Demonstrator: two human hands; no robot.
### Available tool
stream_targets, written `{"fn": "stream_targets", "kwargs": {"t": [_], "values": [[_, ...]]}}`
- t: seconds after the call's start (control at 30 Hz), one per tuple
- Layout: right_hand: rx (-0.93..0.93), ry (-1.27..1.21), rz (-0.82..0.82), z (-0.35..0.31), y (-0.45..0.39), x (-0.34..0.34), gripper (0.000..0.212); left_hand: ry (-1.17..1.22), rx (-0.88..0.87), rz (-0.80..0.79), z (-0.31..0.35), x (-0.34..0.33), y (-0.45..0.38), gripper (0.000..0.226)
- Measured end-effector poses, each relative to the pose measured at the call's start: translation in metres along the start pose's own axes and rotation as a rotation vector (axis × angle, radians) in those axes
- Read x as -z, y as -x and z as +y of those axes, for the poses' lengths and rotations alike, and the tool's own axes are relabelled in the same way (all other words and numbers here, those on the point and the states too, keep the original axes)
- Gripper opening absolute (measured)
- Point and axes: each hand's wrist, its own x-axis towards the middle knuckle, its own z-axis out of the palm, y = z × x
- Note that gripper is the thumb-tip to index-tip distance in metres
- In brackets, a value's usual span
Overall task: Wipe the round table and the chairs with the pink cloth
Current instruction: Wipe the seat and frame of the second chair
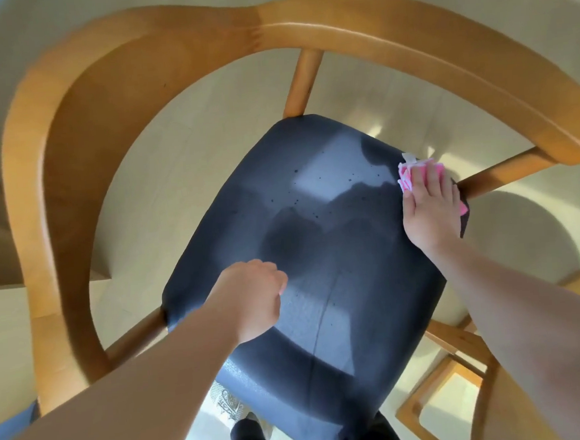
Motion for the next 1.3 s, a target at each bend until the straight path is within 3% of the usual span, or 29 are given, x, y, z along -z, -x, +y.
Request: {"fn": "stream_targets", "kwargs": {"t": [0.13, 0.3, 0.4, 0.93, 1.3], "values": [[0.185, 0.047, -0.042, -0.031, 0.032, -0.004, 0.05, 0.004, -0.004, -0.007, -0.008, 0.001, 0.004, 0.027], [0.56, -0.009, -0.064, -0.091, 0.08, -0.008, 0.043, 0.03, 0.0, 0.012, -0.018, 0.011, 0.009, 0.028], [0.669, 0.009, -0.101, -0.114, 0.101, -0.015, 0.046, 0.025, -0.006, 0.007, -0.023, 0.015, 0.01, 0.028], [0.835, 0.115, -0.113, -0.095, 0.061, -0.009, 0.045, 0.027, -0.01, -0.005, -0.038, 0.013, 0.002, 0.024], [0.514, 0.07, -0.114, -0.075, -0.045, 0.021, 0.04, 0.074, 0.012, 0.015, -0.044, 0.004, -0.003, 0.022]]}}
